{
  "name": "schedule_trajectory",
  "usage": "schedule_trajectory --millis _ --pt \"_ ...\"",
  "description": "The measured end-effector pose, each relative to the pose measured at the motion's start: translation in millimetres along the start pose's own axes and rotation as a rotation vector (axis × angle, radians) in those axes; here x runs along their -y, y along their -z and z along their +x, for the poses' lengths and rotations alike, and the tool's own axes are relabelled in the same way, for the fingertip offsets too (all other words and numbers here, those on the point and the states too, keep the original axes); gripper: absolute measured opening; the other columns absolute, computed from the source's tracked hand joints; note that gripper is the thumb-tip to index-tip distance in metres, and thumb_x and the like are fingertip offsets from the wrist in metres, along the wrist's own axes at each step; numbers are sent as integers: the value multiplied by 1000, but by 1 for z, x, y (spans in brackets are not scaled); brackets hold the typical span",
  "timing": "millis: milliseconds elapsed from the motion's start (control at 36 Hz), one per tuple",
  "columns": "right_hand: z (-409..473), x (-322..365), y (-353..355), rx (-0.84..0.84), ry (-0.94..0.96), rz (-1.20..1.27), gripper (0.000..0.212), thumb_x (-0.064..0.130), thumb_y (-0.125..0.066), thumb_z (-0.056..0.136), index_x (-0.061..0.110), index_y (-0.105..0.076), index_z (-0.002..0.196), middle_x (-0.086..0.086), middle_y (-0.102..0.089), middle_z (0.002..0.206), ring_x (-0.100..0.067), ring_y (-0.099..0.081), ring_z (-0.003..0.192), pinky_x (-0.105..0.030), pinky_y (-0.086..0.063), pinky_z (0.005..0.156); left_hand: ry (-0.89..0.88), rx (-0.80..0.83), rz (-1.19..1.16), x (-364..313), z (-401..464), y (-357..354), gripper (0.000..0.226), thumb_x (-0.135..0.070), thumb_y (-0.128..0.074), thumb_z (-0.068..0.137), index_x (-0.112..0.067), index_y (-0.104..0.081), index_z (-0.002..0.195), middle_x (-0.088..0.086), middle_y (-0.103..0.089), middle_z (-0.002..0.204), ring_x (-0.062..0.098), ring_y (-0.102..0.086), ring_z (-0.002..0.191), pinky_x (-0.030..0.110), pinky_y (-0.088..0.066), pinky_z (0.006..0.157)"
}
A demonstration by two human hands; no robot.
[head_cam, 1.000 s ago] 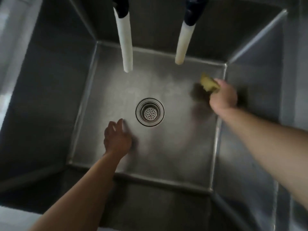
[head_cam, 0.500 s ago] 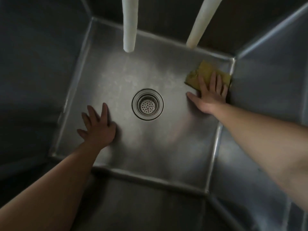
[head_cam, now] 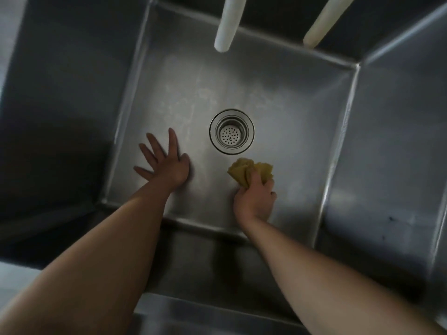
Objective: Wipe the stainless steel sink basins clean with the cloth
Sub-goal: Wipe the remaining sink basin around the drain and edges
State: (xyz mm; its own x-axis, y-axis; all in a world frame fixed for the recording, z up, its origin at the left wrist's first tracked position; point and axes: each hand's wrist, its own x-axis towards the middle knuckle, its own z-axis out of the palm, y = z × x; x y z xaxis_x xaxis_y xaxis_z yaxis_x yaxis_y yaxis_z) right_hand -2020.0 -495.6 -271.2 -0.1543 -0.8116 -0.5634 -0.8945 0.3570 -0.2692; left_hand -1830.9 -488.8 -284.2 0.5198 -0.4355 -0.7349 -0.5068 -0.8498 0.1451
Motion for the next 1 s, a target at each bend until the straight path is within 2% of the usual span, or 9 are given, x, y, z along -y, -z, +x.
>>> schedule_trajectory --millis 139,222,278,361,472,611,722,889,1000 --pt "18 37 10 103 -71 379 34 13 -59 85 26 -71 113 -3 -69 117 -28 -65 109 -29 -49 89 -31 16 -20 2 -1 3 69 -45 -30 102 -51 23 146 1 44 152 29 37 142 69 11 111" --pt "59 55 44 -31 -43 509 27 14 -61 81 24 -75 102 2 -76 96 -19 -70 95 -27 -53 75 -32 15 -12 -1 -2 3 69 -44 -29 103 -49 23 147 2 44 152 30 37 142 69 11 111" --pt "95 64 78 -172 77 412 30 14 -58 82 22 -74 105 -1 -74 100 -19 -69 97 -24 -48 73 -14 15 -4 -2 -2 3 69 -44 -28 103 -49 24 147 3 44 152 31 37 142 69 10 112" --pt "157 75 129 -321 231 132 37 16 -55 88 22 -68 122 -10 -56 131 -27 -55 118 -23 -39 99 -10 7 5 -3 0 1 69 -44 -27 103 -49 26 146 4 44 153 32 36 143 70 9 111" --pt "225 85 146 -210 331 -105 31 23 -55 93 19 -66 122 -7 -51 141 -33 -46 130 -37 -33 113 -4 -15 9 -3 3 -1 69 -43 -28 102 -49 24 146 4 42 154 32 34 144 71 7 111" --pt "226 85 108 -162 369 -238 36 28 -49 95 22 -64 128 -12 -60 135 -39 -51 125 -39 -41 107 10 -34 19 -4 6 -4 69 -44 -28 102 -50 24 147 4 42 154 31 34 144 71 8 111" --pt "177 75 75 -126 546 -415 35 29 -46 93 23 -66 122 -8 -58 134 -41 -48 123 -48 -39 104 5 -44 24 -4 6 -6 68 -45 -28 102 -50 24 147 4 42 154 32 34 144 71 9 110" --pt "105 50 43 -46 678 -404 35 13 -54 87 28 -72 114 -4 -60 127 -40 -45 121 -37 -37 88 -5 -46 22 -2 6 -6 68 -46 -29 102 -50 23 147 4 42 154 32 35 143 71 10 110" --pt "90 49 38 62 647 -402 39 9 -54 86 24 -72 117 -3 -58 132 -39 -44 123 -36 -39 95 -11 -17 10 -1 4 -2 69 -46 -30 102 -50 23 147 3 43 153 32 36 142 70 10 111"
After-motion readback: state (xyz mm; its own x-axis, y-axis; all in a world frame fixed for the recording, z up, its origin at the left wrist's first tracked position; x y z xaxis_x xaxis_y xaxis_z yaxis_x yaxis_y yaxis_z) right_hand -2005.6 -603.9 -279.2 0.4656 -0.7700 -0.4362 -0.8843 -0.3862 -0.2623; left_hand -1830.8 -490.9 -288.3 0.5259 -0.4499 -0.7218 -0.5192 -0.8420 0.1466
